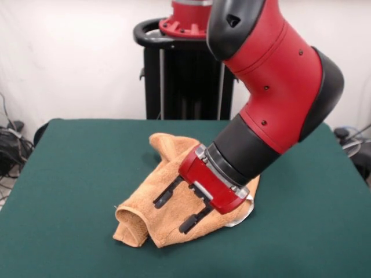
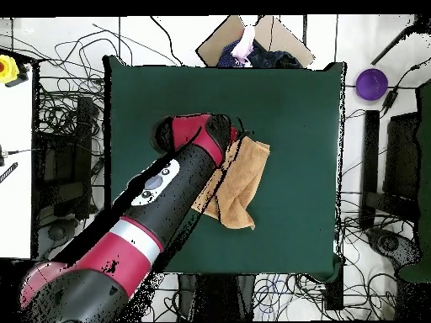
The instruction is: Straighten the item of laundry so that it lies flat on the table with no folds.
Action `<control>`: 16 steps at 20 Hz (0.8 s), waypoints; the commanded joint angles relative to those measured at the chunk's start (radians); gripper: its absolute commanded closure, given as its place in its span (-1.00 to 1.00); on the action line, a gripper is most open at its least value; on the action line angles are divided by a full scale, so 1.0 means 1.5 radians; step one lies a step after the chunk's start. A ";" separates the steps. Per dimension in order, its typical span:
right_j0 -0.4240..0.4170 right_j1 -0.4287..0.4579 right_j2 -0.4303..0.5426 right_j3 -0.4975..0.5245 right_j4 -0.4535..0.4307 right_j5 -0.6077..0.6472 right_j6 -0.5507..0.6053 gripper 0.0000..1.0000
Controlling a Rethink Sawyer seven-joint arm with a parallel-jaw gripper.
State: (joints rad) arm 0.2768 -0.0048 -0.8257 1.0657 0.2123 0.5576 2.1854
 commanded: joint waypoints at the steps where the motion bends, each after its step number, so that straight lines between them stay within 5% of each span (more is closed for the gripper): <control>1: 0.014 0.044 0.068 0.007 0.019 0.022 0.140 -1.00; 16: 0.035 0.064 0.089 0.027 0.039 -0.038 0.164 -1.00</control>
State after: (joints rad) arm 0.3303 0.0736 -0.8250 1.0655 0.2129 0.5568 2.1854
